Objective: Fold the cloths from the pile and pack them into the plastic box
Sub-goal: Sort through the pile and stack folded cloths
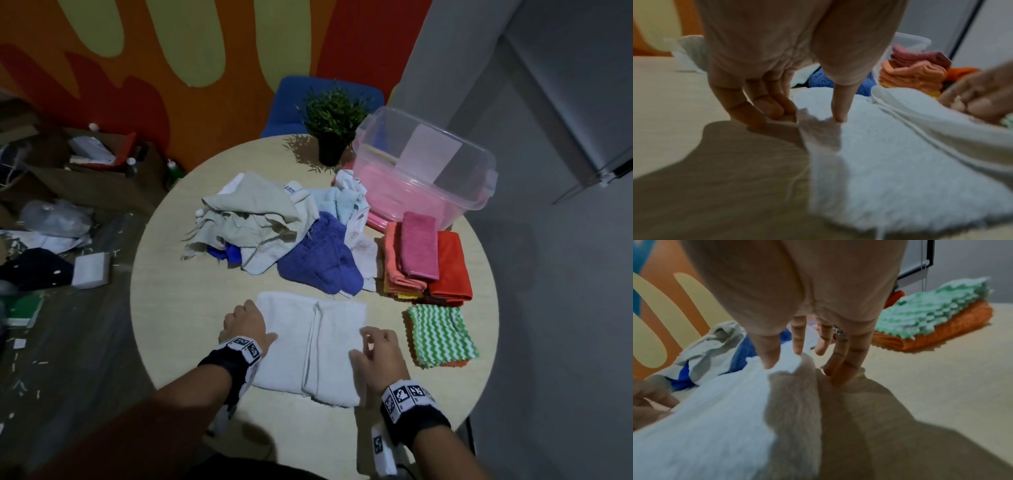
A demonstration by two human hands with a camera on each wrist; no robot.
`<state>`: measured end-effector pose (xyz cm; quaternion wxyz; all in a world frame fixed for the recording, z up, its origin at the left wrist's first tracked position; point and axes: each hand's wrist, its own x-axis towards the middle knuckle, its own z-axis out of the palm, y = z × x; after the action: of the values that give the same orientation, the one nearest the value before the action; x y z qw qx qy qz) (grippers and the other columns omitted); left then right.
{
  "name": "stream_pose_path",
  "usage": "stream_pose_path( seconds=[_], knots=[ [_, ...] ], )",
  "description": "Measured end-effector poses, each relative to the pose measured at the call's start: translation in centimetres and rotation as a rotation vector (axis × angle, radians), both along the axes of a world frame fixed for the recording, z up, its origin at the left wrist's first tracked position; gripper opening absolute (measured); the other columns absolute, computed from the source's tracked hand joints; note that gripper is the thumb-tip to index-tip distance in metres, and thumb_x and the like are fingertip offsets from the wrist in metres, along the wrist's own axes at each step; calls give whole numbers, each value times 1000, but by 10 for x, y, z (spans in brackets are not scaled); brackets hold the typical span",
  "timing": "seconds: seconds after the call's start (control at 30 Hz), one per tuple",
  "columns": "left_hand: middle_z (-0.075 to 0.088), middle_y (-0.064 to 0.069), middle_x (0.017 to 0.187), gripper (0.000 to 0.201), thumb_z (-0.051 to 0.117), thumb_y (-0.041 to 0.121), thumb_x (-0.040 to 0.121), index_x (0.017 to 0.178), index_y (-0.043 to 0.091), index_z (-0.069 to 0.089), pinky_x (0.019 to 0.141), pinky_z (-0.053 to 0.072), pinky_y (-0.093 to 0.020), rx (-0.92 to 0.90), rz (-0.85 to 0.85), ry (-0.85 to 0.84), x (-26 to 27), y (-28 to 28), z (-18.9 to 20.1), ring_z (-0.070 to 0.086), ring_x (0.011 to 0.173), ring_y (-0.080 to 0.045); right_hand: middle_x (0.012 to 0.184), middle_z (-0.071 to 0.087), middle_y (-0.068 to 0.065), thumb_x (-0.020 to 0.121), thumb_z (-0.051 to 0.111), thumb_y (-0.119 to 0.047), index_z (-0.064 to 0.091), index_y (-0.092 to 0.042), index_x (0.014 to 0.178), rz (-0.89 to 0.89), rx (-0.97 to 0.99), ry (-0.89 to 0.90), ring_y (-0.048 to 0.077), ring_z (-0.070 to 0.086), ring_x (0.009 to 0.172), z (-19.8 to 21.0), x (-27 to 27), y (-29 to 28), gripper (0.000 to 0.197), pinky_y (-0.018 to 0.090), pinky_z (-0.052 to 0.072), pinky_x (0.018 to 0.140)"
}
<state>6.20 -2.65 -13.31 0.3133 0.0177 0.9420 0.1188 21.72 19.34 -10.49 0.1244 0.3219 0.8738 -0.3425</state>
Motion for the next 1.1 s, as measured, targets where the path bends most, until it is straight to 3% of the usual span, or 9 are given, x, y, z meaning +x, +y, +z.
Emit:
stream_pose_path(
  seconds=[0.07, 0.13, 0.27, 0.43, 0.6, 0.73, 0.83, 0.97, 1.1],
  knots=[
    [47, -13, 136, 71, 72, 40, 86, 133, 7, 31, 103, 43, -45, 28, 60, -50, -1, 5, 0, 43, 128, -33, 134, 25, -1, 83, 65, -39, 39, -35, 140, 98, 20, -13, 27, 50, 112, -2, 2, -10, 62, 39, 46, 98],
    [49, -14, 135, 60, 68, 38, 89, 130, 7, 38, 102, 44, -39, 33, 40, -70, 1, 7, 4, 49, 125, -33, 148, 14, 2, 82, 60, -48, 30, -41, 142, 296, 278, 1, 34, 34, 128, -4, -1, -20, 68, 47, 39, 104],
    [41, -14, 135, 55, 66, 25, 88, 133, 9, 39, 98, 44, -36, 140, 132, -69, 15, 14, 6, 50, 122, -33, 164, 12, 4, 86, 48, -57, 35, -34, 146, 672, 531, -68, 42, 4, 148, -17, -6, -32, 66, 69, 6, 113],
    [45, -16, 141, 80, 75, 20, 82, 143, 3, 27, 96, 45, -34, 305, 334, -131, 28, 21, 14, 50, 125, -32, 158, 33, 10, 86, 32, -56, 51, -19, 142, 760, 481, -131, 39, 25, 146, -35, -16, -42, 69, 72, 17, 109],
    [65, -11, 113, 53, 75, 23, 80, 125, 1, 58, 79, 51, -31, 456, 454, -219, 20, 17, 37, 61, 94, -27, 162, 23, 7, 89, 32, -58, 41, -21, 147, 796, 442, -109, 34, 26, 146, -46, -15, -31, 69, 63, 22, 110],
    [55, -13, 138, 55, 59, 23, 92, 143, 11, 42, 101, 44, -33, 348, 140, -46, 34, 49, 67, 56, 121, -32, 164, 9, 5, 91, 22, -59, 27, -24, 153, 804, 441, -116, 32, 8, 151, -48, -16, -24, 71, 63, 26, 113],
    [47, -12, 142, 59, 50, 10, 96, 151, 15, 30, 108, 38, -34, 433, -137, -17, 58, 87, 77, 49, 131, -29, 164, -15, 6, 89, 8, -58, 5, -22, 158, 884, 406, -138, 29, -24, 148, -36, -17, -20, 78, 57, -7, 119],
    [29, -9, 149, 62, 48, 21, 100, 156, 19, 21, 113, 34, -33, 420, -274, -170, 86, 118, 62, 42, 135, -28, 165, -1, 9, 82, 34, -62, 0, -18, 158, 821, 432, -185, 33, -10, 151, -15, -5, -3, 94, 50, -13, 119],
    [15, 1, 158, 64, 36, 51, 102, 155, 16, 24, 118, 26, -36, 465, -182, -276, 102, 130, 52, 31, 144, -22, 149, 34, 12, 76, 67, -40, 32, -15, 149, 769, 520, -285, 36, 24, 139, -1, 10, 26, 84, 49, 21, 108]
  ],
)
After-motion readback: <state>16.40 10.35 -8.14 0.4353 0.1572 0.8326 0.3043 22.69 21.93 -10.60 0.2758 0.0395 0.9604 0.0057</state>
